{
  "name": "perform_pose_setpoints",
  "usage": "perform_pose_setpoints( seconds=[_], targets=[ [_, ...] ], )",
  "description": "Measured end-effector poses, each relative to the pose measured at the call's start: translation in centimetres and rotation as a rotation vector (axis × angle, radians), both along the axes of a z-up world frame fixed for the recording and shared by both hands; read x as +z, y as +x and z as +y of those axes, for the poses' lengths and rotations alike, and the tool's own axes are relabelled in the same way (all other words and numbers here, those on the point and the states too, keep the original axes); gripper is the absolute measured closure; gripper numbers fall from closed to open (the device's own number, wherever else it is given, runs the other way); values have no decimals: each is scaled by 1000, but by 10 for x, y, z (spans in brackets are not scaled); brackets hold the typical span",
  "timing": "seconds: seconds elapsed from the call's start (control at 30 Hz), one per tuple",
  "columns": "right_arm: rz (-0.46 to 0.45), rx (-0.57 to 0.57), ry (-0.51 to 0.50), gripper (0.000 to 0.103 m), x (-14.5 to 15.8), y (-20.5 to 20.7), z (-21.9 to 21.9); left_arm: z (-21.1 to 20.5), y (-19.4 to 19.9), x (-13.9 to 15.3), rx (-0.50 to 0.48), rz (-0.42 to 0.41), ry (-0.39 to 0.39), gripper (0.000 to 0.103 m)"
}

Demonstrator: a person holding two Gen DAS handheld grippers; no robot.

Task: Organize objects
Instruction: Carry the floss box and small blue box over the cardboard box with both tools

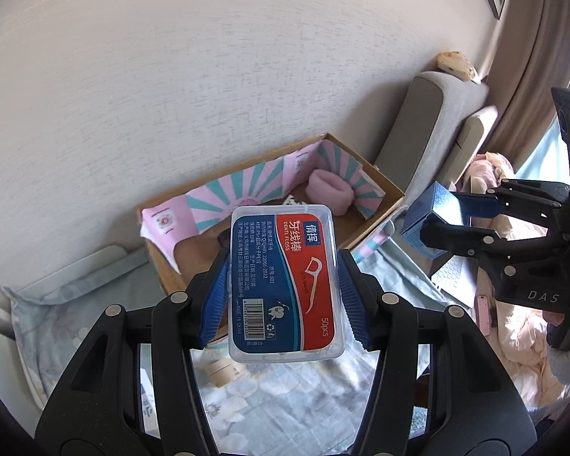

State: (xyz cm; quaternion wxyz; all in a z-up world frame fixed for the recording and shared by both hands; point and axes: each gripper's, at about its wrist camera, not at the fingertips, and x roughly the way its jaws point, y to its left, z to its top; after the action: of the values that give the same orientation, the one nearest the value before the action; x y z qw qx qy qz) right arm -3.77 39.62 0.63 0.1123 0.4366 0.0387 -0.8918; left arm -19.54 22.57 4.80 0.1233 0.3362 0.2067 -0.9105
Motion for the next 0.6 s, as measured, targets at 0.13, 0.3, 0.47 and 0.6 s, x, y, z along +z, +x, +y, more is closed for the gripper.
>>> perform_pose_setpoints(
  seconds=[0.13,0.3,0.47,0.6],
  targets=[
    [-5,5,1,67,1,-12,1,-5,-10,3,11,-8,21,52],
    [-3,34,5,67,9,-41,0,-25,-28,8,39,-14,40,52],
    [-8,77,23,67,7,-80,-7,-51,-50,-2,83,-39,85,52],
    [-44,98,21,67,-6,-111,-11,-71,-66,-20,123,-80,120,52]
  ],
)
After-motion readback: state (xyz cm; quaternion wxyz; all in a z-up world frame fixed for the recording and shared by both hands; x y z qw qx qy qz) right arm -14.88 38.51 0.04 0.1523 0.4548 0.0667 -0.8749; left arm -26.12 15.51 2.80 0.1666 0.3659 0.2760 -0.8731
